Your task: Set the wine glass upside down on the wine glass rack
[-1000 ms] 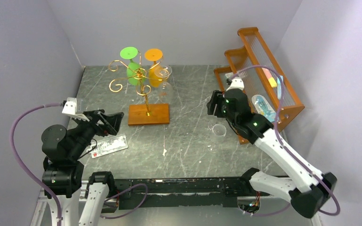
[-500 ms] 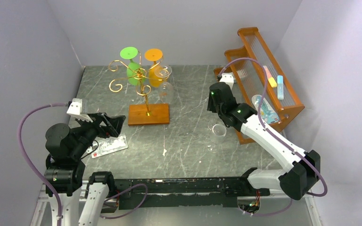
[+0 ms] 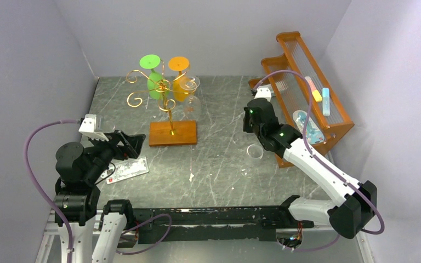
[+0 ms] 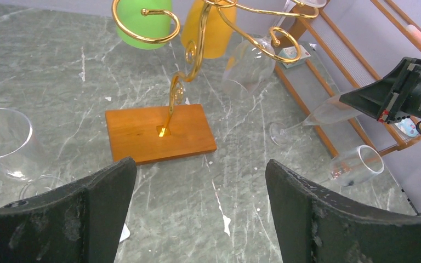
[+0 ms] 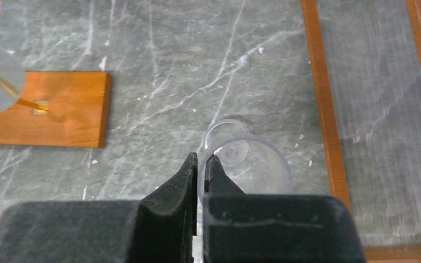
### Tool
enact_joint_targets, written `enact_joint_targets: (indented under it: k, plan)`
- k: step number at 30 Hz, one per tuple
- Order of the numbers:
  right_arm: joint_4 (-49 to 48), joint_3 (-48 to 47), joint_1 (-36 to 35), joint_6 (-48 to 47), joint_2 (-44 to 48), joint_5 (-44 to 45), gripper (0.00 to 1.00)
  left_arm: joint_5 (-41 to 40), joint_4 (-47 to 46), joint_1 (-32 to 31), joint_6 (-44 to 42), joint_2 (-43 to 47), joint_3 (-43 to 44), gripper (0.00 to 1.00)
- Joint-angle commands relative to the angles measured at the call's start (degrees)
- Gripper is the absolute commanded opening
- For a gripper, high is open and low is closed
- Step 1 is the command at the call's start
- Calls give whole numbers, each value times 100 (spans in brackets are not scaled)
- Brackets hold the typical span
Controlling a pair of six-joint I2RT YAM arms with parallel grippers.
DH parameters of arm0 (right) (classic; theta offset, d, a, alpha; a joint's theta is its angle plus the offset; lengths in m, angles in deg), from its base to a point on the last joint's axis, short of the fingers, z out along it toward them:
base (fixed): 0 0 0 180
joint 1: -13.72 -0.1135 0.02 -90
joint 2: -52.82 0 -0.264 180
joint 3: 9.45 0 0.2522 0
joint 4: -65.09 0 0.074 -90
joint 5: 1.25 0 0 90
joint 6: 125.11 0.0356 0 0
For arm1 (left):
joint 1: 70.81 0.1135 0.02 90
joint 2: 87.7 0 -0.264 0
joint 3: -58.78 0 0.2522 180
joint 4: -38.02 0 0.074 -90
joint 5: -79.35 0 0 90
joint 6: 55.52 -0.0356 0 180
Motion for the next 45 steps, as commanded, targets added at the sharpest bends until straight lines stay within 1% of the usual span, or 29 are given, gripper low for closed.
enact_joint_targets:
  k: [1, 4, 7, 10, 12, 14, 17, 21, 24, 26, 29, 31, 33, 37, 43, 45]
  plan:
    - [-446, 133, 31, -22, 435, -419, 0, 543, -107, -20, 70, 43, 30, 92]
    - [-755, 272, 22, 96, 836, -729, 0, 1205, -345, -15, 123, 49, 45, 95]
    - [-1200, 503, 19, 243, 1331, -898, 0, 1205, -527, -10, 211, 43, 188, 96]
    - [-1773, 800, 14, 392, 1896, -695, 0, 1290, -930, -12, 505, -83, 332, 96]
    - [-2143, 985, 17, 429, 2246, -559, 0, 1663, -1149, -6, 711, -388, 508, 95]
    - [-2456, 1129, 21, 477, 2563, -442, 0, 1909, -1143, 16, 759, -652, 776, 93]
    - [-2980, 1321, 21, 525, 2985, -434, 0, 1974, -1260, 58, 829, -882, 1101, 92]
    - [-3456, 1500, 26, 487, 3346, -392, 0, 2375, -1864, 137, 1325, -1231, 1371, 90]
    - [-3808, 1651, 28, 595, 3602, -477, 0, 2361, -2069, 160, 1563, -1472, 1619, 90]
    - [-4070, 1776, 26, 695, 3781, -554, 0, 2387, -2663, 157, 2056, -1521, 1521, 89]
    - [-4385, 1933, 25, 830, 4042, -593, 0, 2343, -3846, 157, 3103, -1567, 1105, 88]
    - [-4573, 1995, 26, 876, 4186, -619, 0, 2174, -4228, 158, 3489, -1586, 954, 88]
    - [-4738, 2027, 30, 875, 4300, -679, 0, 2017, -4410, 157, 3691, -1588, 955, 89]
    - [-4914, 2009, 25, 888, 4419, -972, 0, 1828, -4713, 158, 4048, -1627, 1055, 95]
    - [-5087, 1984, 30, 1050, 4412, -1236, 0, 2015, -5406, 130, 4526, -2135, 951, 96]
    - [-5038, 1913, 27, 1189, 4285, -1236, 0, 2087, -5680, -9, 4594, -2389, 944, 96]
